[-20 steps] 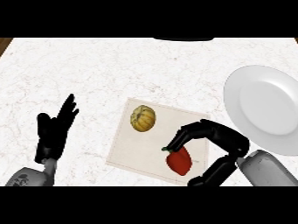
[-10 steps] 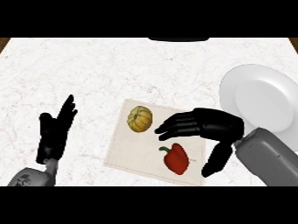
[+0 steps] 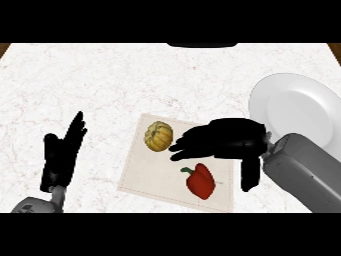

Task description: Pick the bell pepper from the placemat and place it in the plate

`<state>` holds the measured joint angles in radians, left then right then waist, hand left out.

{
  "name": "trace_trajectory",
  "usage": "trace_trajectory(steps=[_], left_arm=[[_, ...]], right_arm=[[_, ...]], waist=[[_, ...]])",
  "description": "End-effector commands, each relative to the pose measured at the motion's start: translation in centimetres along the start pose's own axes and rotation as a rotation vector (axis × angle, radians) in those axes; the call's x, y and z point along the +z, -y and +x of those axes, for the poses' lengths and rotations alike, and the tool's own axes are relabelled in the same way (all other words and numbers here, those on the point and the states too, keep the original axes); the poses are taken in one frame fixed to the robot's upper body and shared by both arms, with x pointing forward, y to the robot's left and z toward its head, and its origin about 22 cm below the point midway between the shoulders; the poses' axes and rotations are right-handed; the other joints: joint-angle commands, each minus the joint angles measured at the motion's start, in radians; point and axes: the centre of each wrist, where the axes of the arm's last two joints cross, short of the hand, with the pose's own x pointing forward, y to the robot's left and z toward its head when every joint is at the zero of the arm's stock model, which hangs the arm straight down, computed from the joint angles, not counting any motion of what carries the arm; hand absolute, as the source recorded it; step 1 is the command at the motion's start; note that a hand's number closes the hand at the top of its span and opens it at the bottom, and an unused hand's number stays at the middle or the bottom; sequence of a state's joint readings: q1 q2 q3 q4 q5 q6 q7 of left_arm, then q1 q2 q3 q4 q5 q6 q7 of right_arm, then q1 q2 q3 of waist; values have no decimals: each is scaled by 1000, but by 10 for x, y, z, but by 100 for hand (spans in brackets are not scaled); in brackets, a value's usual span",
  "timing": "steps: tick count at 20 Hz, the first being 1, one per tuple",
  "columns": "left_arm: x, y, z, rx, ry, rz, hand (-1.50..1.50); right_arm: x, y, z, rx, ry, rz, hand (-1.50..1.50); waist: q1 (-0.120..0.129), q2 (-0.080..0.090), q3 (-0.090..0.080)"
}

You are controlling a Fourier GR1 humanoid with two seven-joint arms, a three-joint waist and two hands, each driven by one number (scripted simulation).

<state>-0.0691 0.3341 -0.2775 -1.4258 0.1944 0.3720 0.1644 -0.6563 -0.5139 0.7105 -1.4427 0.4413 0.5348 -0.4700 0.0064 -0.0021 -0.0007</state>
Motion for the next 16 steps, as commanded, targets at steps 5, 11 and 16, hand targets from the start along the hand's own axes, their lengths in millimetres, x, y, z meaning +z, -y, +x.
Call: trace_trajectory(steps=[5,11,16], left_arm=[[35,-3,2,16,-3,-2,0],[-12,0,-14,13,-3,33,0],[-13,-7,5,-16,-5,8,0]], right_arm=[[-23,-11,8,62,-99,136,-150],[-34,-16,18,64,-103,177,-150],[-36,-24,3,66,-106,200,-150]], waist=[[6,0,1],[-8,2,0],[-5,2,1]])
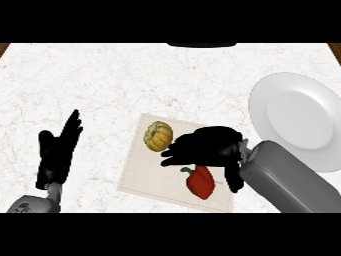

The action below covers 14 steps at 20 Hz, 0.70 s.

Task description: Pick the bell pepper from the placemat and place it in the plate

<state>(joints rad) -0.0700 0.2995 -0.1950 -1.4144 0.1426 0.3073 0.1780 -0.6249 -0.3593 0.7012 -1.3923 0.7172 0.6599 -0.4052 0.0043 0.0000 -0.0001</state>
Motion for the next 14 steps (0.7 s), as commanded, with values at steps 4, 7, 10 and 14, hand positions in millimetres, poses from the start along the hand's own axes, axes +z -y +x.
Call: trace_trajectory(steps=[4,7,10,14], left_arm=[[15,10,-23,-17,3,-1,0],[10,6,-5,-6,-5,4,0],[-3,14,-5,1,3,-2,0],[19,17,7,10,-11,-2,0]], right_arm=[[2,-12,-15,-8,21,48,-150],[-1,-21,0,-9,16,34,-150],[-35,-23,-1,-20,12,26,-150],[-22,-38,-9,1,9,75,-150]], waist=[[1,0,0],[-3,-1,0],[0,1,0],[2,-1,0]])
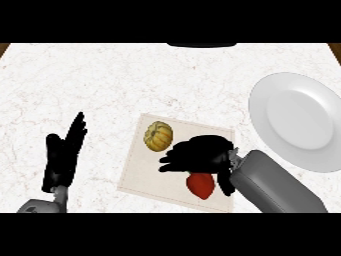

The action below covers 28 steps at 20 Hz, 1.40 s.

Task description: Pick the bell pepper from the placemat and place it in the plate

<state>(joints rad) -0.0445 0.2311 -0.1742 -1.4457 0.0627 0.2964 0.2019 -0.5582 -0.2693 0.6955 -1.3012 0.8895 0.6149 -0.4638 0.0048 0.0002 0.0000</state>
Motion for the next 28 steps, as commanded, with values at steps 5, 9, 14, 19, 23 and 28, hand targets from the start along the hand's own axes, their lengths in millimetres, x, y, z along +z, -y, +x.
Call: trace_trajectory(steps=[5,9,14,19,23,28], left_arm=[[-10,-9,7,0,11,-7,0],[-4,-19,2,4,-9,0,0],[-6,-9,10,-1,9,6,0],[1,-19,0,22,-19,42,0],[7,-22,-7,8,-24,26,0],[-3,-32,6,10,-22,44,0]], right_arm=[[-10,-10,-16,67,85,24,150],[-26,-3,-8,77,76,-34,150],[-8,-8,-19,38,-60,-185,150],[44,-37,-68,-309,-629,-453,150],[60,-10,-62,-295,-854,-728,150],[89,17,-26,-191,-898,-920,150]], waist=[[2,1,0],[1,0,0],[-8,-1,0],[-74,-6,1],[-44,-12,-1],[-28,-9,-1]])
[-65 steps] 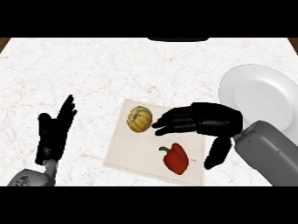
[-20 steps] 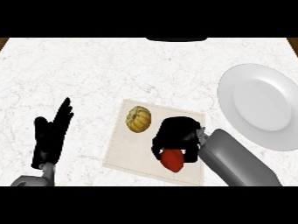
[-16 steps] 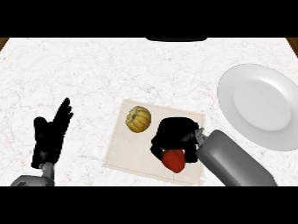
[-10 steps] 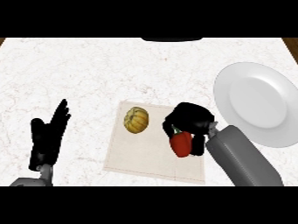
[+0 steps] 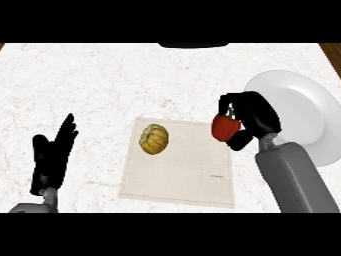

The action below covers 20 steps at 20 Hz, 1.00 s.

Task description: Pick the bell pepper from the placemat and place it in the plate

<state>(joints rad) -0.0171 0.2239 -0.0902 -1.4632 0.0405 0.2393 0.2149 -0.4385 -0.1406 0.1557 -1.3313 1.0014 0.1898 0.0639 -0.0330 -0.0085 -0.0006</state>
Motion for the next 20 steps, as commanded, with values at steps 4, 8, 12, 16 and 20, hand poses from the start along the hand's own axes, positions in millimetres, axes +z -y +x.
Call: trace_trajectory(steps=[4,8,12,16,20], left_arm=[[-3,-2,3,15,10,5,0],[-14,7,11,-2,-2,-9,0],[4,7,-17,-11,22,-19,0],[-10,4,15,7,30,-37,0],[4,7,32,-10,21,-37,0]], right_arm=[[39,47,14,-60,-107,-410,150],[53,96,13,-50,-197,-547,150],[56,92,-11,-62,-316,-536,150],[61,93,-34,-75,-368,-516,150],[47,110,-69,-98,-411,-530,150]], waist=[[-2,-1,0],[10,5,0],[32,8,0],[33,8,1],[39,9,1]])
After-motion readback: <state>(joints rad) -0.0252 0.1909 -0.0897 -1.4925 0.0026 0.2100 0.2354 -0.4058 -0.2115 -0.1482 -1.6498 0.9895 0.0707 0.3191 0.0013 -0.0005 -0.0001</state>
